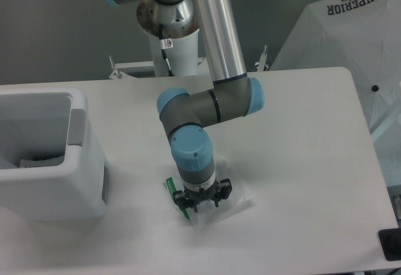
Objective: Place the trash in the trash can
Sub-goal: 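Close the gripper around the clear plastic bottle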
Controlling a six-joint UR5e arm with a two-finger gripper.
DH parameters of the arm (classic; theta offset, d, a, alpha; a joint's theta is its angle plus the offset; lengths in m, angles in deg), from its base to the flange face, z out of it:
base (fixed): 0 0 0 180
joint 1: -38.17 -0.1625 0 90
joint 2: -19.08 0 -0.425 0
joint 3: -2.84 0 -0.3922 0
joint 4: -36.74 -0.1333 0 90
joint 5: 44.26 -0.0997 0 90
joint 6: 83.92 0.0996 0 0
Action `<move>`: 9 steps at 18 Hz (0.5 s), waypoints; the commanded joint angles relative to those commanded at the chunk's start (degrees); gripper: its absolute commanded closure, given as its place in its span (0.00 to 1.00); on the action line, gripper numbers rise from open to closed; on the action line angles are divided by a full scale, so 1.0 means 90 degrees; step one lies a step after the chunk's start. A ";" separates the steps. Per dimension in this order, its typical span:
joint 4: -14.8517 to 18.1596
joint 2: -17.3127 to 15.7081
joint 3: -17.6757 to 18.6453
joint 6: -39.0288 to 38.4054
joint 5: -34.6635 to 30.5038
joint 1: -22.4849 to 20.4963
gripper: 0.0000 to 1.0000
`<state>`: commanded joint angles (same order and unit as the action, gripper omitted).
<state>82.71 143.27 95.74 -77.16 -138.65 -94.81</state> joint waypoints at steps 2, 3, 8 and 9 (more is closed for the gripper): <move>0.0010 -0.0020 0.0010 0.0000 0.0000 0.0010 0.56; 0.0010 -0.0049 0.0039 0.0000 0.0000 0.0010 0.60; 0.0010 -0.0176 0.0176 0.0020 0.0068 0.0010 0.73; 0.0010 -0.0176 0.0166 0.0020 0.0078 0.0010 0.74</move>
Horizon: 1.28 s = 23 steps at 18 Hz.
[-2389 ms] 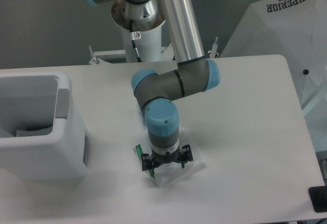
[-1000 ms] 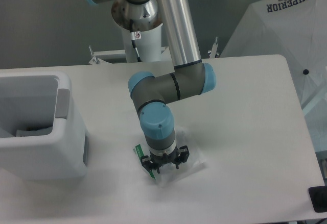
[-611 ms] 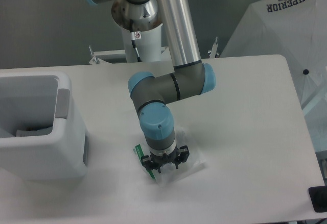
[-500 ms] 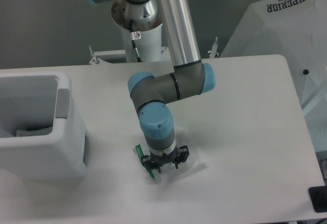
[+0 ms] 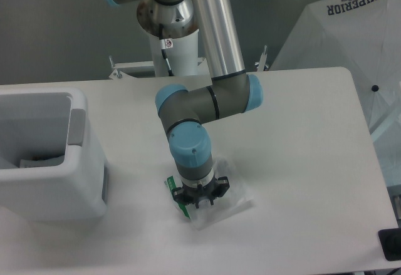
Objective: Place the trash in the trash can
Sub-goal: 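Close the gripper around the clear plastic bottle, then lift the bottle and carry it over the white trash bin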
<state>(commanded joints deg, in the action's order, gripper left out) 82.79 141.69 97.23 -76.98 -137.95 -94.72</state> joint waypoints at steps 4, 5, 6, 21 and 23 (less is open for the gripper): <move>0.0000 -0.0029 -0.0097 0.0000 0.0000 -0.0010 0.75; 0.0000 -0.0126 -0.0204 -0.0010 0.0029 -0.0019 0.75; 0.0000 -0.0224 -0.0341 -0.0010 0.0087 -0.0039 0.75; -0.0059 -0.1318 -0.2168 -0.0654 0.2197 -0.0342 0.75; -0.0088 -0.1522 -0.2217 -0.0674 0.2207 -0.0332 0.74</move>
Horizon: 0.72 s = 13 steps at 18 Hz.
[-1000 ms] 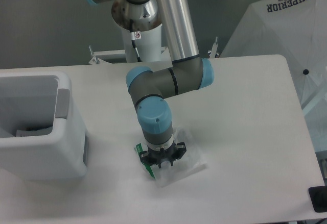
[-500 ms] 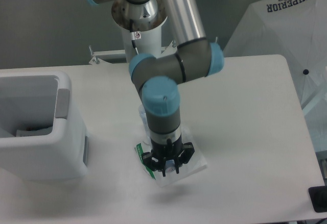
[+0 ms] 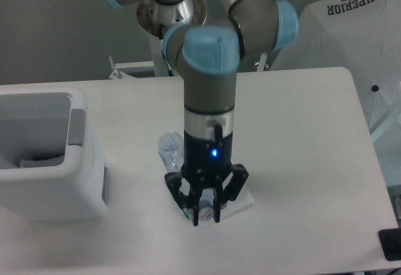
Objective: Place the trash in the trash can
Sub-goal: 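Lift the bottle and carry it over the white trash bin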
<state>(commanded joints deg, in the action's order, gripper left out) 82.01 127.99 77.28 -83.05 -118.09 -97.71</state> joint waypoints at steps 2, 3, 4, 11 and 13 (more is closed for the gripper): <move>-0.0399 -0.0069 -0.0156 -0.0019 0.0019 -0.0010 0.74; -0.0507 -0.0079 -0.0243 -0.0019 0.0087 0.0010 0.74; -0.0527 -0.0098 -0.0322 -0.0009 0.0146 0.0029 0.74; -0.0820 -0.0440 -0.0557 0.0284 0.0156 0.0273 0.75; -0.0957 -0.0460 -0.0576 0.0274 0.0147 0.0361 0.74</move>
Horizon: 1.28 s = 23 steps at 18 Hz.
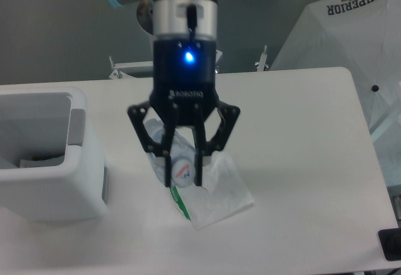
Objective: Place the trash in the trash can
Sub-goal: 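Lift the bottle and carry it over the white trash bin, then open the gripper to drop the bottle into the bin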
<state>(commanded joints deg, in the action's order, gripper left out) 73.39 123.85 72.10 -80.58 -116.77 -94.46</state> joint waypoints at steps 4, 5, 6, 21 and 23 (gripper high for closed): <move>-0.0010 -0.0088 0.0156 -0.0029 -0.0029 0.0322 0.74; -0.0010 -0.0098 0.0146 -0.0029 -0.0029 0.0429 0.74; -0.0010 -0.0098 0.0166 -0.0029 -0.0029 0.0575 0.74; 0.0000 -0.0185 0.1004 -0.0244 -0.0049 0.1992 0.73; 0.0000 -0.0195 0.1161 -0.0341 -0.0068 0.2070 0.73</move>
<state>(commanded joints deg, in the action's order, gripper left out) 73.39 122.09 82.55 -83.65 -117.38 -75.82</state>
